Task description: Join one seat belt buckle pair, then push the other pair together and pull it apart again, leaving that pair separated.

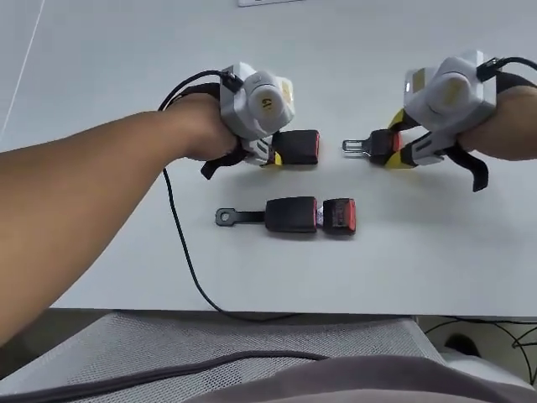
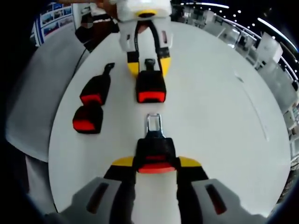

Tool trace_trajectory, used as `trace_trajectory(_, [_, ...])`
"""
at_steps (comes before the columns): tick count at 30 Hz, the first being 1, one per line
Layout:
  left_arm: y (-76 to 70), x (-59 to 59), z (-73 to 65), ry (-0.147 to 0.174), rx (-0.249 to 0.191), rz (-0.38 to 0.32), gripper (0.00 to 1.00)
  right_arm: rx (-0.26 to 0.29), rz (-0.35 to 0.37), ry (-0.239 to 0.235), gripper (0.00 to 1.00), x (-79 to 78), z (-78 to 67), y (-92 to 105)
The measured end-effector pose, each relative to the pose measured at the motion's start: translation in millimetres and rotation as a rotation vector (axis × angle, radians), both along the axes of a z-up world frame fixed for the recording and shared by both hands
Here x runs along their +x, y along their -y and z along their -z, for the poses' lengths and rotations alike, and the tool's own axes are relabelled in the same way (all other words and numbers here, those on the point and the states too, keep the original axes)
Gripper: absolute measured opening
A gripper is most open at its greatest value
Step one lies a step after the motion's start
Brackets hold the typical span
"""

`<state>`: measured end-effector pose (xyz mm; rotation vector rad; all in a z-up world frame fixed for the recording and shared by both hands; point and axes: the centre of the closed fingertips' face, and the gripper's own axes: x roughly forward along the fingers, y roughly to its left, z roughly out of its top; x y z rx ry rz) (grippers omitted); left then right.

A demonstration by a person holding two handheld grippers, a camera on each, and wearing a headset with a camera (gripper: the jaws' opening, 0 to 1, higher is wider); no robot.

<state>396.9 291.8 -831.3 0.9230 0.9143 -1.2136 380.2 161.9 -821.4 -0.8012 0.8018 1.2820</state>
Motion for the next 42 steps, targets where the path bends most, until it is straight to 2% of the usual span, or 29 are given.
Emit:
trace_trajectory(9, [-0.2, -0.6, 0.1, -0.004, 0.001, -0.013, 0.31, 0.011, 0.021, 0.006, 0.31, 1.4, -0.9, -25.3])
trace_trajectory(20, [-1.5, 1.0, 2.1, -0.004, 0.009, -0.022, 0.31, 0.005, 0.005, 0.017, 0.31, 1.2, -2.0, -30.5])
trace_trajectory(25, [-0.7, -0.6, 1.6, 0.002, 0.005, -0.012, 0.3, 0.022, 0.001, 0.02, 0.31, 1.7, -2.0, -37.3])
trace_trajectory(32, [-0.2, -0.5, 0.8, 0.008, 0.018, 0.02, 0.3, 0.01, -0.018, 0.03, 0.29, 2.8, -2.1, -39.6])
trace_trajectory(39, [-1.6, 0.1, 1.2, 0.012, 0.008, 0.006, 0.29, -0.006, -0.028, 0.028, 0.28, 4.4, -2.1, -42.1])
trace_trajectory(42, [-0.6, 0.1, 1.4, 0.009, 0.017, 0.025, 0.29, -0.001, -0.033, 0.031, 0.28, 4.7, -2.3, -47.0])
